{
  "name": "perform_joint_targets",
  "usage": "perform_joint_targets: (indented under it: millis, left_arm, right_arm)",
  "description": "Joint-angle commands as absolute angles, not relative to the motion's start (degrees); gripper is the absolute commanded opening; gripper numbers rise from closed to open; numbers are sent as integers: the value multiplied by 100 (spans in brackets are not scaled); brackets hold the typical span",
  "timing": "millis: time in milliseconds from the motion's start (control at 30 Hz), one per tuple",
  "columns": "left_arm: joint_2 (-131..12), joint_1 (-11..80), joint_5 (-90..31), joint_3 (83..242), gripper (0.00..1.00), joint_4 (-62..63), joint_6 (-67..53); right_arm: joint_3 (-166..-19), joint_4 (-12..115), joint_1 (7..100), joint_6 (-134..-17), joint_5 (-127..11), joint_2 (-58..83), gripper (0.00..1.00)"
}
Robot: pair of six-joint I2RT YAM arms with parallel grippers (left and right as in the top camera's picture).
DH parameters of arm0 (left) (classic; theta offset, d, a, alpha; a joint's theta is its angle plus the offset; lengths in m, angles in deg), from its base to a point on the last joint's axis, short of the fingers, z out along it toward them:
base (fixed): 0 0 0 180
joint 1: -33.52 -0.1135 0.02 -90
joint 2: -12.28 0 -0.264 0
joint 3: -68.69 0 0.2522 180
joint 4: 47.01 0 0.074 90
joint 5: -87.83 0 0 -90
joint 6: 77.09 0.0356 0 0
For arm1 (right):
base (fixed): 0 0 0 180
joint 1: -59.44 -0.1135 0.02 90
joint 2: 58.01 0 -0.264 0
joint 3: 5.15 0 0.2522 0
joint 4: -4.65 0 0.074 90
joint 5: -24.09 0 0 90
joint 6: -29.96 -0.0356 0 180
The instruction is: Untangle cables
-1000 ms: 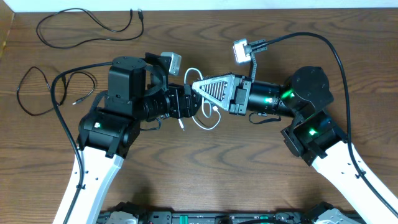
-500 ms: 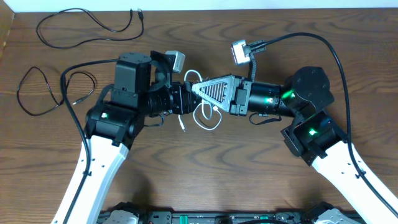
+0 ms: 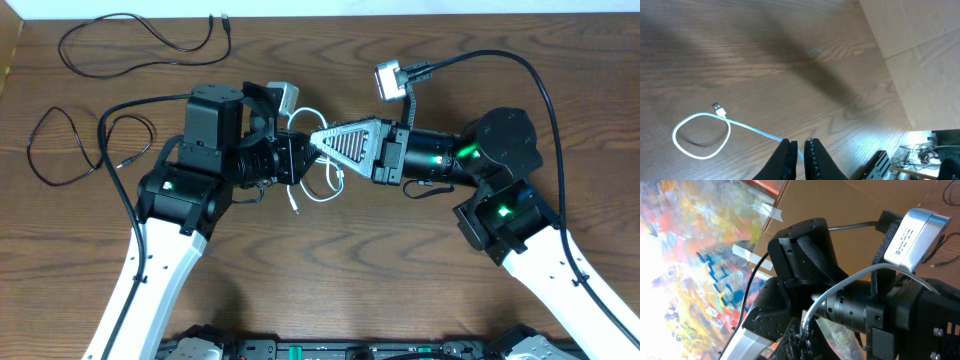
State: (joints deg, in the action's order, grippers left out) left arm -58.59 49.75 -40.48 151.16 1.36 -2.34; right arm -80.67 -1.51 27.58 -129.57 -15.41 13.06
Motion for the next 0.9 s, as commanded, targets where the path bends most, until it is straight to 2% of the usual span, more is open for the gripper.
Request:
perform_joint_targets:
  millis: [0,167,400,667,700,767,867]
  left_arm:
    - [-5833,4984,-4096,15107,8,132,-216]
    - [-5809,4942,-4006,15109,7,132,-216]
    - [-5778,4521,-4017,15109,7,274,-245]
    - [-5778,4510,-4067,15109,8,462,-240]
    - [-5780,4510,-4085,15109,10,468,-240]
    - [-5780,4510,-4218,15109,27,486,-238]
    - [-5780,4510,-4251,15109,30,486,-238]
  right_arm:
    - [-8096,-142,2834,-12892,-1454,1238,1]
    - [-8096,634,3088,-12332,-1443,1238,1]
    - [-8096,1709,3958,-11727,-1198,1238,1]
    - [-8093,2256,4358,-11307,-1270,1238,1]
    - [-8093,2271,4371,-11296,-1297,1238,1]
    - [-8093,2271,4404,-11266,-1325,1238,1]
    - [-8093,2269,4419,-11268,-1327,1238,1]
